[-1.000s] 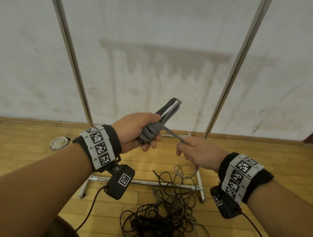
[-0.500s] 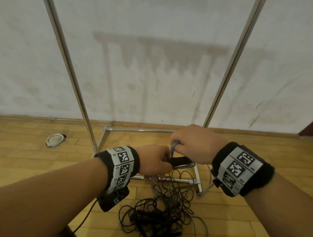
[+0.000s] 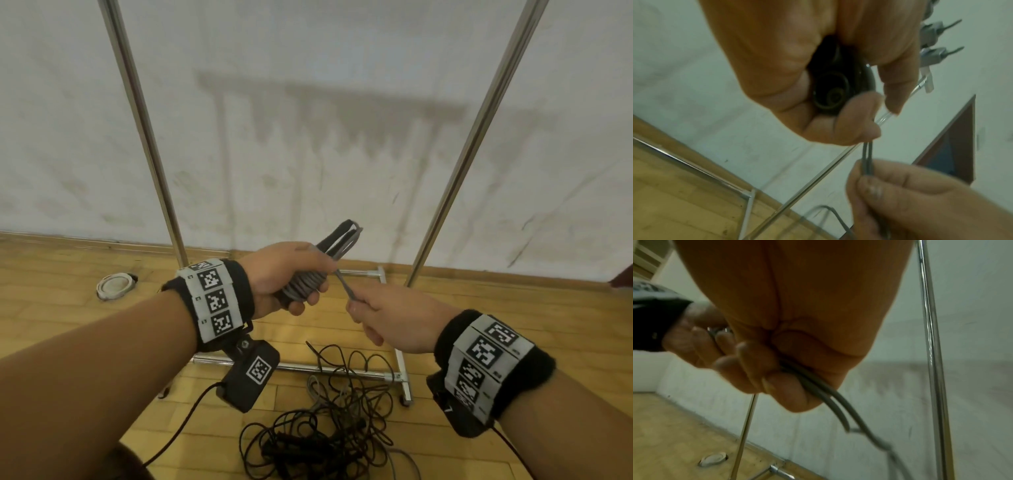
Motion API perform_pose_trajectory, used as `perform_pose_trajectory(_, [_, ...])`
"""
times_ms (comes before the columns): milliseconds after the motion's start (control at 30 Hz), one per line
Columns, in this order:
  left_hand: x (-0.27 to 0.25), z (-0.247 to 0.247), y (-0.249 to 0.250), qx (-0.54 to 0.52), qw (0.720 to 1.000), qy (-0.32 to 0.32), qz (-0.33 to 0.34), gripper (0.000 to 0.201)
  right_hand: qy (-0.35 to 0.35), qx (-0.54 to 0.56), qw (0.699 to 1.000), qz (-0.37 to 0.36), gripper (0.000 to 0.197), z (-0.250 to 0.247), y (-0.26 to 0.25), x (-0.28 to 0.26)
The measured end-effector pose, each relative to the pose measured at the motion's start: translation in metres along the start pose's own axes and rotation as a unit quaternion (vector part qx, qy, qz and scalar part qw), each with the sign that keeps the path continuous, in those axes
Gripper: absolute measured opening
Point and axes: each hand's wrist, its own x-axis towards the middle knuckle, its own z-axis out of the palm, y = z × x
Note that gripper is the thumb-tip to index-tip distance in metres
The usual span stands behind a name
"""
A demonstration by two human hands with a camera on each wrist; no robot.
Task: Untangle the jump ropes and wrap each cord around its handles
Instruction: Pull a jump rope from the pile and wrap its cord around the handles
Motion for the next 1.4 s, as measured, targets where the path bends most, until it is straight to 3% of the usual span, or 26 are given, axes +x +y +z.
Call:
perform_pose_trajectory(100, [-0.001,0.006,0.002,-0.010,1.000,0.005,0.010,0.041,0.005,0.029,0.999,0.018,0.029,0.005,0.007,0.004])
perform_pose_trajectory(200, [-0.004,0.008,0.000,-0.005,1.000,0.011,0.029,0.031,0.028,0.082,0.996,0.034,0.027,0.009,0.013,0.006])
perform_pose_trajectory(367, [-0.010,0.009,0.000,-0.012,0.998,-0.049,0.047,0.029,0.058,0.135,0.988,0.054,0.030,0.009,0.025,0.007])
perform_pose_trajectory(500, [-0.011,0.014,-0.001,0.003,0.994,-0.082,0.068,0.033,0.135,0.148,0.978,0.059,0.029,0.009,0.028,0.011])
perform_pose_trajectory(633, [-0.008,0.014,-0.004,0.003,0.994,-0.047,0.095,0.035,0.225,0.155,0.960,0.065,0.025,0.014,0.025,0.019])
perform_pose_trajectory(733, [-0.005,0.011,-0.003,0.012,0.995,-0.027,0.095,0.032,0.191,0.132,0.971,0.053,0.026,0.016,0.027,0.022])
perform_pose_trajectory(800, [-0.008,0.008,-0.002,0.102,0.990,-0.072,0.061,0.021,0.149,0.090,0.984,0.034,0.022,0.015,0.027,0.021])
perform_pose_trajectory(900, [-0.010,0.017,-0.009,0.337,0.929,-0.148,-0.042,0.019,0.100,0.026,0.995,-0.014,0.010,0.007,0.022,0.017])
perform_pose_trajectory(1000, [-0.003,0.029,-0.022,0.494,0.858,-0.108,-0.092,0.032,0.086,-0.090,0.991,-0.036,0.019,-0.004,0.010,0.012])
perform_pose_trajectory(1067, [0.002,0.032,-0.028,0.530,0.839,-0.073,-0.099,0.036,0.090,-0.175,0.979,-0.057,0.021,-0.008,0.000,0.009])
perform_pose_trajectory(1167, [0.010,0.023,-0.032,0.503,0.858,-0.004,-0.108,0.044,0.110,-0.184,0.974,-0.072,0.024,-0.010,-0.017,0.001])
perform_pose_trajectory(1233, [0.016,0.012,-0.030,0.454,0.884,0.061,-0.096,0.033,0.116,-0.159,0.977,-0.077,0.023,-0.008,-0.025,-0.004])
perform_pose_trajectory(1333, [0.019,-0.004,-0.021,0.296,0.946,0.123,-0.053,0.016,0.105,-0.111,0.986,-0.063,0.023,0.000,-0.029,-0.007])
perform_pose_trajectory(1400, [0.016,-0.012,-0.014,0.171,0.978,0.117,-0.022,0.017,0.097,-0.055,0.993,-0.049,0.025,0.005,-0.026,-0.004])
